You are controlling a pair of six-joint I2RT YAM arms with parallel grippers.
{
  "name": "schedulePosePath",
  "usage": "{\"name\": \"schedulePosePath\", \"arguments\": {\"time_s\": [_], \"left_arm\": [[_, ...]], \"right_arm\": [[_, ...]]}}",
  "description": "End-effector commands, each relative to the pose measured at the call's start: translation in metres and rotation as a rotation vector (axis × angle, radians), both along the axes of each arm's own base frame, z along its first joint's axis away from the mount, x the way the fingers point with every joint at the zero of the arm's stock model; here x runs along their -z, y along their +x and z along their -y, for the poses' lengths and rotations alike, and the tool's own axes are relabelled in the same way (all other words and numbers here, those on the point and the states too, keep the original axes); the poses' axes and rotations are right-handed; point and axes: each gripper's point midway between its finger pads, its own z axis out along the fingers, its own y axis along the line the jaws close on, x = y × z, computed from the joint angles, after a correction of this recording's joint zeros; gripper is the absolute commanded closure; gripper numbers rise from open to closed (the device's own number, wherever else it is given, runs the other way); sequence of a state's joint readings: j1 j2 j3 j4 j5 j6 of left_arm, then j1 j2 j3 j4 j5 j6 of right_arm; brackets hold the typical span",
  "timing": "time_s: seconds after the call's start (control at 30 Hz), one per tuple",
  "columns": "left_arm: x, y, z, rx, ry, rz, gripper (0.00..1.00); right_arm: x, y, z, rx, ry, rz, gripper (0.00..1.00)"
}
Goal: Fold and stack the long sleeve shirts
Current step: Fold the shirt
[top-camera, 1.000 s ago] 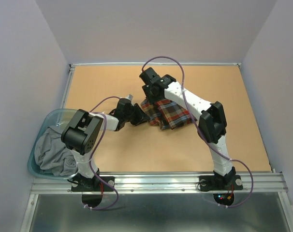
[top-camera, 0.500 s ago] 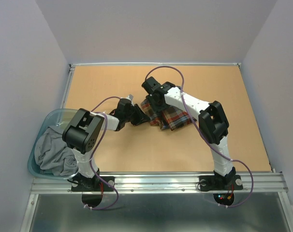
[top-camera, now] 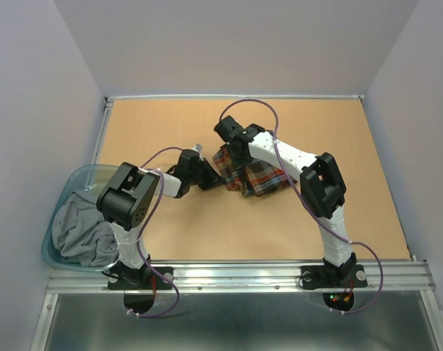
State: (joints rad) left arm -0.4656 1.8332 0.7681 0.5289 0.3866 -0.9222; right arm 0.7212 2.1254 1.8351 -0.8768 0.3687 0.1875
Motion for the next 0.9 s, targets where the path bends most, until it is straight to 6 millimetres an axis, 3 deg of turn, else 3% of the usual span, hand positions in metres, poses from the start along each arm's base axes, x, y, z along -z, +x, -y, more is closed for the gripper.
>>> {"name": "schedulePosePath", "arguments": {"time_s": [0.0,0.4,0.63,0.8,0.87], "left_arm": [[-0.006,0.004,0.007,0.018,-0.008,0.027,0.94],[-0.006,0.002,0.008,0.023,-0.005,0.027,0.94],[-0.005,0.001,0.007,0.018,-0.001,0.025,0.94],[-0.005,0.001,0.006,0.016,0.001,0.029,0.94],[-0.005,0.000,0.007,0.017,0.001,0.028,0.94]], "right_arm": [[-0.040,0.010,-0.018,-0.001,0.117,0.085,0.99],[-0.067,0.016,-0.028,0.022,0.185,0.138,0.99],[-0.085,0.022,-0.023,0.052,0.189,0.193,0.99],[-0.080,0.018,-0.028,0.046,0.212,0.163,0.99],[-0.066,0.012,-0.033,0.049,0.233,0.119,0.98]]}}
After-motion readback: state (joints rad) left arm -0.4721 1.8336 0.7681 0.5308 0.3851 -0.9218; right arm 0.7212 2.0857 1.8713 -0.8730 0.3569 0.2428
